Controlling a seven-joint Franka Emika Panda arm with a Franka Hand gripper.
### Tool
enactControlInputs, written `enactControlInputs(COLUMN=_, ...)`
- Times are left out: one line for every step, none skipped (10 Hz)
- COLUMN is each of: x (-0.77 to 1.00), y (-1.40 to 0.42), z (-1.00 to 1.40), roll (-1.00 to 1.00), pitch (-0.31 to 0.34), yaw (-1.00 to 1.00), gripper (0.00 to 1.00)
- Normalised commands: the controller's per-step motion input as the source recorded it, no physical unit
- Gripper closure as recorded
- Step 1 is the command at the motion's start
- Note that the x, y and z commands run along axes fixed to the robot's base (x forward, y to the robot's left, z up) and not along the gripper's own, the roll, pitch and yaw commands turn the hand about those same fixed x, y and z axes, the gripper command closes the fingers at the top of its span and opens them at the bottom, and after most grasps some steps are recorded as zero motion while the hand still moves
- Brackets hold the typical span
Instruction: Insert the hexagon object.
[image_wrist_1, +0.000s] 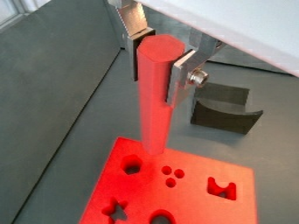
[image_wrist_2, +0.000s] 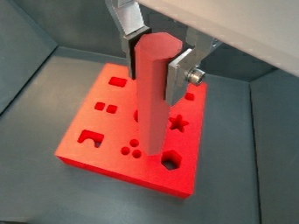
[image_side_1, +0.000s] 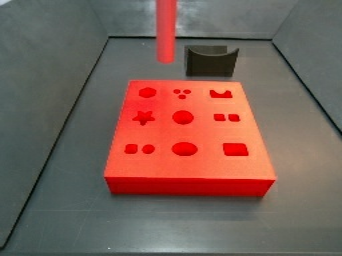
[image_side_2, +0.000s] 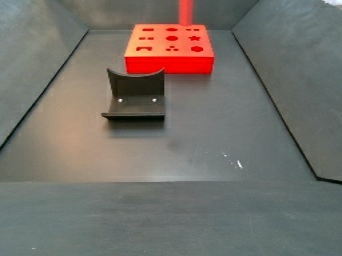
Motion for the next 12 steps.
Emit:
enactControlInputs(x=-0.06, y=0.00, z=-0.21, roll=-0.01, pitch=-0.170, yaw=0.00, gripper=1.00)
enactControlInputs(x=-0.05, y=-0.08, z=-0.31, roll=-0.03, pitch=-0.233, yaw=0.00, gripper=1.00)
enactControlInputs(x=-0.11, y=-0.04, z=-0.35, roll=-0.04, pitch=-0.293, yaw=0.00, gripper=1.00)
enactControlInputs(x=-0.17, y=0.00, z=-0.32, roll=0.00, pitch=-0.331, yaw=0.00, gripper=1.00)
enactControlInputs(x=-0.29, y=0.00, z=-0.33, roll=0.00, pitch=-0.367, yaw=0.00, gripper=1.00)
enactControlInputs(x=-0.37, y=0.00, z=-0.27, roll=0.00, pitch=-0.351, yaw=0.00, gripper=1.00)
enactControlInputs(x=-0.32, y=0.00, z=-0.22, roll=0.00, pitch=-0.319, yaw=0.00, gripper=1.00)
enactControlInputs(x=-0.06, y=0.00, z=-0.14, roll=0.00, pitch=-0.143, yaw=0.00, gripper=1.00)
enactControlInputs(x=-0.01, y=-0.02, z=-0.08, roll=0.05, pitch=-0.024, yaw=0.00, gripper=1.00)
enactControlInputs(x=-0.10, y=0.00, z=-0.29, roll=0.02, pitch=0.000, yaw=0.01, gripper=1.00)
enactControlInputs(x=-0.17, y=-0.03, z=-0.48, roll=0.00, pitch=0.000, yaw=0.00, gripper=1.00)
enactControlInputs(x=-0.14, y=-0.09, z=-0.39, roll=0.00, pitch=0.056, yaw=-0.03, gripper=1.00)
